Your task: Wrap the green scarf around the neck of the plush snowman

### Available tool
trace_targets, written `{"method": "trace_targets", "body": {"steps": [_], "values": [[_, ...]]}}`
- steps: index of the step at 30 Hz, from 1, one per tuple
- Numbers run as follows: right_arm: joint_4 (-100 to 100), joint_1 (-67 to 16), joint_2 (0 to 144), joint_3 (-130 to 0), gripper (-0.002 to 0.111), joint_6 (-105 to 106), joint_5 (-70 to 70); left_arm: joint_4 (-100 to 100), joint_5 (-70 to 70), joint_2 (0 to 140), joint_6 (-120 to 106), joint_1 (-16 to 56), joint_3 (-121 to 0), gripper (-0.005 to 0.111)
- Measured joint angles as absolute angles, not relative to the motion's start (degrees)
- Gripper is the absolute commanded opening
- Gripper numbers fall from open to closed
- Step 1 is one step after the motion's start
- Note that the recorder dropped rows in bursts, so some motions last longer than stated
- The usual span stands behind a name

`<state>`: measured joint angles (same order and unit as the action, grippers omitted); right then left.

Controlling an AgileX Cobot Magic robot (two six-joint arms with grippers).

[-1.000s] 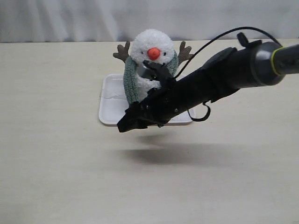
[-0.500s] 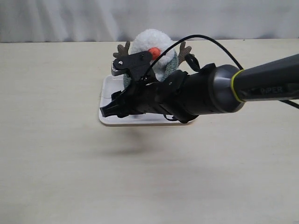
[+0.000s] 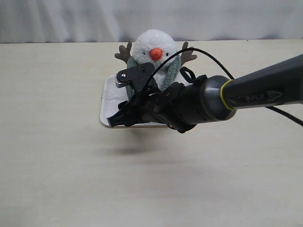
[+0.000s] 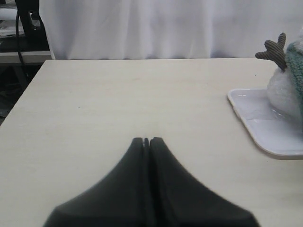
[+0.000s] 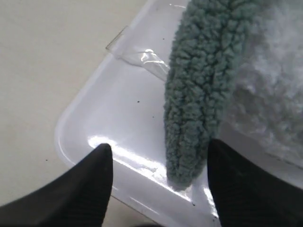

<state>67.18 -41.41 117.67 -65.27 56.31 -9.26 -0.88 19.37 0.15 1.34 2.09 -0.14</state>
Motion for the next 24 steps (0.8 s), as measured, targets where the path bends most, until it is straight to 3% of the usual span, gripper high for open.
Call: {"method": "trace_targets", "body": {"steps": [10,20,24], "values": [[67.18,-41.41,120.43,-66.04,0.054,56.83,-10.32,-0.88,19.37,0.15,1.34,2.09,-0.14,0.000],[67.18,-41.41,121.13,-67.96,0.006,57.62,-10.08,-0.88,19.37,0.15,1.34,2.09,-0.14,0.000],[67.18,-41.41,121.13,-68.05,0.004,58.67,-9.06,-0.88,19.37,0.15,1.34,2.09,-0.14,0.000]]}}
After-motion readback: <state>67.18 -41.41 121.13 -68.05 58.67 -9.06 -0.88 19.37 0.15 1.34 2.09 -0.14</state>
